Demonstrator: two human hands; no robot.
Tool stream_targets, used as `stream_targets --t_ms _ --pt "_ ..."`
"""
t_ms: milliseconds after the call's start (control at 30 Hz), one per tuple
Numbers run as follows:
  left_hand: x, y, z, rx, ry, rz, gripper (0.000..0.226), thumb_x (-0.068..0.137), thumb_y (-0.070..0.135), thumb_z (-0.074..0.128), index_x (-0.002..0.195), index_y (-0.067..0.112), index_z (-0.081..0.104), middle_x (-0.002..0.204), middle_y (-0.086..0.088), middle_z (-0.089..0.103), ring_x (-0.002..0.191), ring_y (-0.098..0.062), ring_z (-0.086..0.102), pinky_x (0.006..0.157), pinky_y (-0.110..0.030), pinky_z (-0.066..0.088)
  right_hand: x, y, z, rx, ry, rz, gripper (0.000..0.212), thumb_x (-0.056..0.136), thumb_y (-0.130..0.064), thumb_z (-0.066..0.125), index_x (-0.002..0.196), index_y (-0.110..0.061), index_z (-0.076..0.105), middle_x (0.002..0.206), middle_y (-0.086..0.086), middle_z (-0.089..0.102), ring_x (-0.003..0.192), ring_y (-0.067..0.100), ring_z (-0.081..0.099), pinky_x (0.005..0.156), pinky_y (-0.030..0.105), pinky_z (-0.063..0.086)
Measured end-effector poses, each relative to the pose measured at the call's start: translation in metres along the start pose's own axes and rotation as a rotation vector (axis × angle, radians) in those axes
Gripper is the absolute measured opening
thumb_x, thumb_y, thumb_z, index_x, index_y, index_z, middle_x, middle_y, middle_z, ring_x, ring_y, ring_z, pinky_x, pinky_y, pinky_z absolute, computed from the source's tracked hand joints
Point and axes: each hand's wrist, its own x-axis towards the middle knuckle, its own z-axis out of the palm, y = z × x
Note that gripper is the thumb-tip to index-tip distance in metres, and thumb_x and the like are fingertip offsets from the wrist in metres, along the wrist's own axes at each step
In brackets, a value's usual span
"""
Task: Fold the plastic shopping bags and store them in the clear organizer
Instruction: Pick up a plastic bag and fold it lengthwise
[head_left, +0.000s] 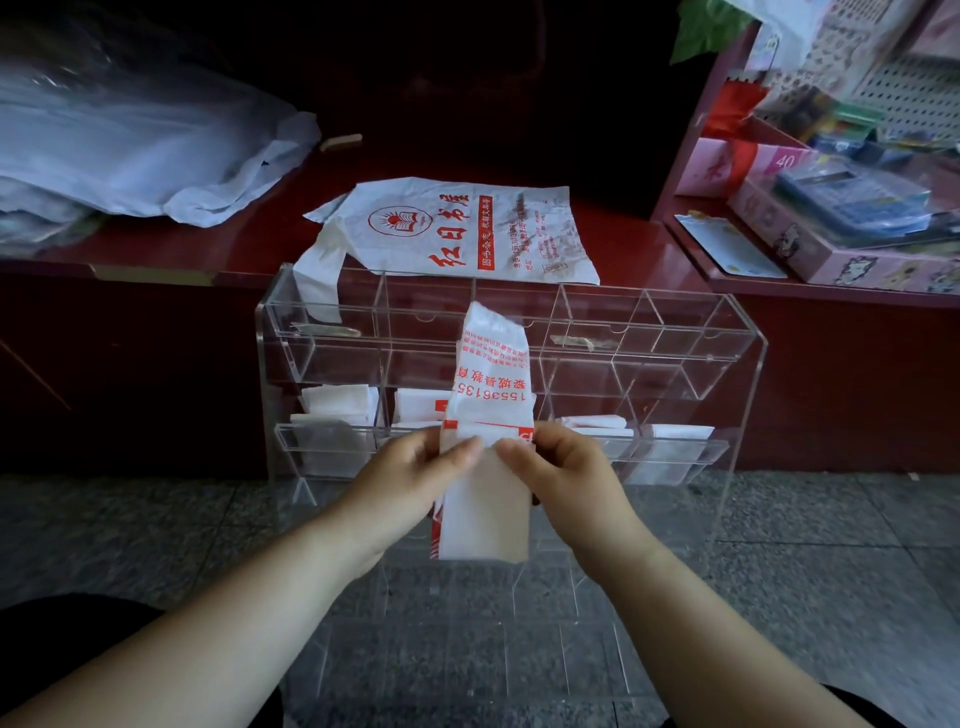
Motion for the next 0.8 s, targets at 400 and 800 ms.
stream_targets --t_ms 400,800 --pt "0.004 0.006 0.001 -0.017 0.234 0.118 0.023 0.086 0.007 0.056 0.077 0.027 0.064 0.067 0.02 0.069 0.064 0.003 0.065 0.058 -0.013 0.052 -0.002 -0.002 0.009 0.034 -0.076 0.103 0.026 0.093 -0.01 0.048 0.068 -0.009 0.054 0.047 -0.003 0.044 0.035 0.003 0.034 0.037 0.014 0.028" --pt "0.002 0.015 -0.007 -0.362 0.079 -0.07 0.014 0.074 0.009 0.058 0.082 0.015 0.068 0.073 -0.001 0.073 0.065 -0.012 0.069 0.063 -0.026 0.056 0.004 0.02 0.003 -0.837 0.2 -0.992 0.046 0.075 -0.009 0.062 0.117 -0.02 0.049 0.125 -0.006 0.051 0.105 0.019 0.047 0.086 0.033 0.041"
